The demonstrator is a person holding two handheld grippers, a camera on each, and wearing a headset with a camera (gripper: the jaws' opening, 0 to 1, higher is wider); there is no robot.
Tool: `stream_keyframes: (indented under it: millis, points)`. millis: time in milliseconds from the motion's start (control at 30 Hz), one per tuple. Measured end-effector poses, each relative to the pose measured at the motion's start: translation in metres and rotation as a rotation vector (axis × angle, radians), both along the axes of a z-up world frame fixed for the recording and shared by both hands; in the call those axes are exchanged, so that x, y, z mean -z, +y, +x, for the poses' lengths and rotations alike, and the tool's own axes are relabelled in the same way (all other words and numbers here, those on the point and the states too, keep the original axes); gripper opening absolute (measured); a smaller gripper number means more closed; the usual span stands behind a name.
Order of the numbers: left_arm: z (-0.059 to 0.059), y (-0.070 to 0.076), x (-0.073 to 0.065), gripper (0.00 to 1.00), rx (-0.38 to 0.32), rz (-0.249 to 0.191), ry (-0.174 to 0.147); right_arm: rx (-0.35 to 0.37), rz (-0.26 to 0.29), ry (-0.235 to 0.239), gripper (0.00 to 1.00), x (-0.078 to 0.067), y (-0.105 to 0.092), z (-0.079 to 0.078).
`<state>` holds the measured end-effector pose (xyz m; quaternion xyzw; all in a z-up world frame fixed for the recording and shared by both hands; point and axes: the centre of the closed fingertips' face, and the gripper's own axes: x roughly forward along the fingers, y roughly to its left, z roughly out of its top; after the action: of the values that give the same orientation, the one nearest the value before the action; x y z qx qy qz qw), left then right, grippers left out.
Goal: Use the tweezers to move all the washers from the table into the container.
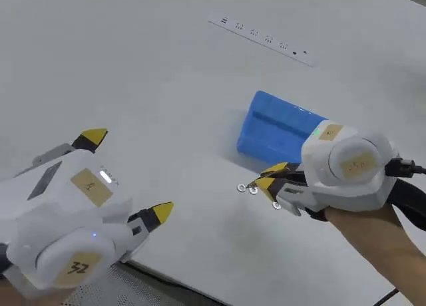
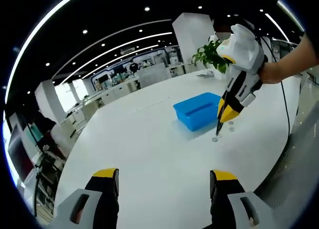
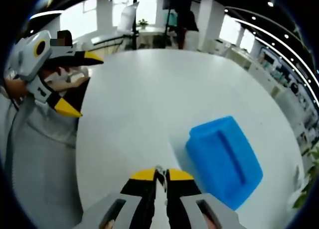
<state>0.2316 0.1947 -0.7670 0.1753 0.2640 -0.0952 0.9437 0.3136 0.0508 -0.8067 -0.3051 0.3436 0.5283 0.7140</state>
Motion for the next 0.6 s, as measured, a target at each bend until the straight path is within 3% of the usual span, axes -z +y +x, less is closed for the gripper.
stream_keyframes:
  millis: [600]
  points:
    - [-0.001, -0.001, 0.004, 0.81, 0.003, -0.008, 0.021, -0.026, -0.083, 0.035, 0.03, 0.010, 0.006, 0.005]
